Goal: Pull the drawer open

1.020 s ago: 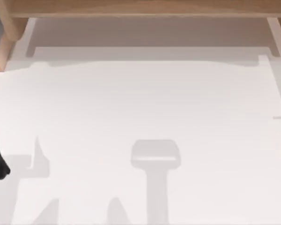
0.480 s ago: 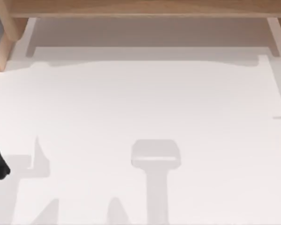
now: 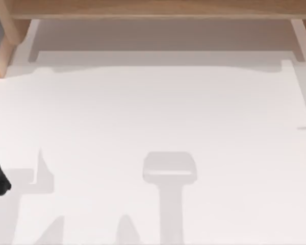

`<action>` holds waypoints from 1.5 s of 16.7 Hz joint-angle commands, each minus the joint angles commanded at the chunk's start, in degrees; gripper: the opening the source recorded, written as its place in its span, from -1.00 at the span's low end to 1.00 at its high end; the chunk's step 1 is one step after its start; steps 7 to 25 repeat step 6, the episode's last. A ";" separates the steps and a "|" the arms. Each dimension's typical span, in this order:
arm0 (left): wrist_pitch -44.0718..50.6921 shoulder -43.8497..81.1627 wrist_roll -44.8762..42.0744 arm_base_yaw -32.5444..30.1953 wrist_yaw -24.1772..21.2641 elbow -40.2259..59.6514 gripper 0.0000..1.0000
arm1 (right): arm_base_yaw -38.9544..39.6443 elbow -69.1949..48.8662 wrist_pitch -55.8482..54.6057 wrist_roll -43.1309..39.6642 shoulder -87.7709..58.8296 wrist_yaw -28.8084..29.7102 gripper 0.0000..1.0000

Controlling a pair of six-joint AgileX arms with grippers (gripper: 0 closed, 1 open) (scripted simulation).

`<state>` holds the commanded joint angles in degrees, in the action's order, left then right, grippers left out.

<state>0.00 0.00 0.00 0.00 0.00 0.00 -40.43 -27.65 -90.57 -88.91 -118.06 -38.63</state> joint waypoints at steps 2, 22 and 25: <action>0.00 0.00 0.00 0.00 0.00 0.00 1.00 | 0.00 0.00 0.00 0.00 0.00 0.00 1.00; 0.00 0.00 0.00 0.00 0.00 0.00 1.00 | 0.00 0.00 0.00 0.00 0.00 0.00 1.00; 0.00 0.00 0.00 0.00 0.00 0.00 1.00 | 0.00 0.00 0.00 0.00 0.00 0.00 1.00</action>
